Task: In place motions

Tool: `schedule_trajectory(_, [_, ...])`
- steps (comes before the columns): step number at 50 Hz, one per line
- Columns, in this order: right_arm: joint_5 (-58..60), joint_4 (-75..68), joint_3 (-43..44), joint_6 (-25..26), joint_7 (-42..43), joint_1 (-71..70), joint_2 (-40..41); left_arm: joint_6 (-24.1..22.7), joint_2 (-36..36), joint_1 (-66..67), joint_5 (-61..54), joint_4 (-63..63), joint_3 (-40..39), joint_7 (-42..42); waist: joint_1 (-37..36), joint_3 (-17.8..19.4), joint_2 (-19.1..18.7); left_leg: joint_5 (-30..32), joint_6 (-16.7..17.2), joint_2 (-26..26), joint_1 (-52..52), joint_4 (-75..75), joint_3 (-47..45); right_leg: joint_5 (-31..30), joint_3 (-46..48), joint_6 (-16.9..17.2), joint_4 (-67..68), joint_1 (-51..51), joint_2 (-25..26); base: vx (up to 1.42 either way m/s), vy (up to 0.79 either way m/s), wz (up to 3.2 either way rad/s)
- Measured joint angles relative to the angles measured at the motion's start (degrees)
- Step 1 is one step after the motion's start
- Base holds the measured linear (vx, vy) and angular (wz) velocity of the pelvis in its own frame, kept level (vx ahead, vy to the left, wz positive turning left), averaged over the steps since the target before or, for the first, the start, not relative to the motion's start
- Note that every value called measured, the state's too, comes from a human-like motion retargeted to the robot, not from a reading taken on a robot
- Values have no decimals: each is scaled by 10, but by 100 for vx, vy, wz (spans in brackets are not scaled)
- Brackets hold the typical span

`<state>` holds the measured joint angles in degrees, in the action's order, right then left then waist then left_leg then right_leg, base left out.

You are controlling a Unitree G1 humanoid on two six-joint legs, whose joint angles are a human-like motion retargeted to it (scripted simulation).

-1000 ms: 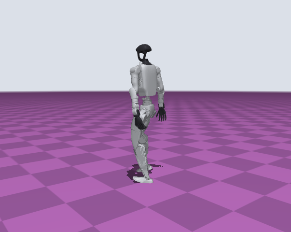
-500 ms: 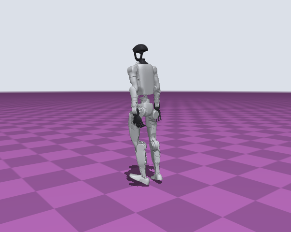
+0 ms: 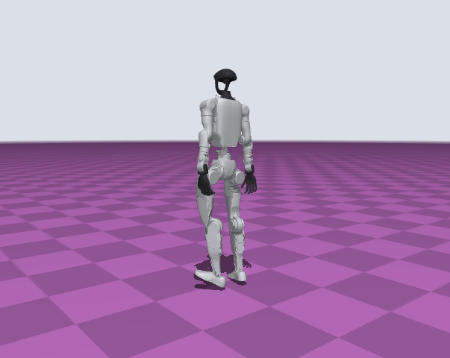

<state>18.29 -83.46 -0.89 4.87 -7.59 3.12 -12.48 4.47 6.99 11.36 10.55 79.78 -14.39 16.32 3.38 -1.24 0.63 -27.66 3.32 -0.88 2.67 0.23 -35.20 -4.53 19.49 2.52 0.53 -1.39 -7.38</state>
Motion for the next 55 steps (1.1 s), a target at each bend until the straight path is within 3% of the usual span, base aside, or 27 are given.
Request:
schedule_trajectory(10, [16, 78, -33, -20, -4, -13, 1, 8, -17, 21, -2, 68, -24, -6, -5, -10, 2, 10, 13, 3, 8, -1, 5, 14, 3, -1, -3, -11, 4, 1, -6, 14])
schedule_trajectory(32, [10, -55, 14, -1, 12, 1, -21, -2, -24, 19, -2, 27, -9, -3, -32, -14, -4, 23, 22, 4, -24, 20, 49, 39, 30, 6, -11, -21, 5, -1, -2, 18])
schedule_trajectory(37, [9, -47, 24, -2, 7, -1, -26, 0, -25, 10, 0, 37, -5, -6, -30, -3, -9, 45, 40, 16, -71, 78, 101, 40, 40, 8, -17, -16, -2, -12, 2, 30])
schedule_trajectory(41, [6, -41, 32, -3, 9, 2, -29, -2, -22, 7, 6, 32, 6, -7, -32, -4, -4, 42, 39, 17, -113, 143, 213, 38, 63, 14, -20, -11, -16, -6, 6, 51])
schedule_trajectory(45, [18, -43, 29, 2, 9, -6, -29, -7, -20, 21, 13, 26, 4, -9, -60, -3, 8, 44, 7, 61, -93, 128, 138, 32, 46, 16, -17, -5, -30, 6, 9, -45])
schedule_trajectory(48, [25, -28, 28, 0, 13, -13, -27, -6, -21, 28, 6, 38, -10, -14, -49, -1, 3, 86, -6, 74, -77, 87, 134, 31, 36, 21, -17, -13, -25, 10, 11, -13])
schedule_trajectory(50, [18, -14, 24, -5, 10, -13, -27, -3, -21, 30, 4, 49, -17, -12, -40, 0, -10, 103, 25, 76, -74, 66, 179, 29, 28, 25, -16, -17, -16, 15, 15, -2])
schedule_trajectory(52, [10, -2, 20, -9, 6, -13, -31, -1, -22, 31, 5, 54, -21, -10, -40, 0, -17, 76, 42, 78, -64, 59, 166, 24, 23, 30, -14, -17, -16, 16, 22, -21])
schedule_trajectory(55, [9, 5, 14, -9, 3, -17, -38, 0, -22, 32, 8, 53, -30, -9, -42, 1, -24, 47, 23, 76, -39, 37, 100, 13, 22, 32, -12, -16, -22, 13, 25, -38])
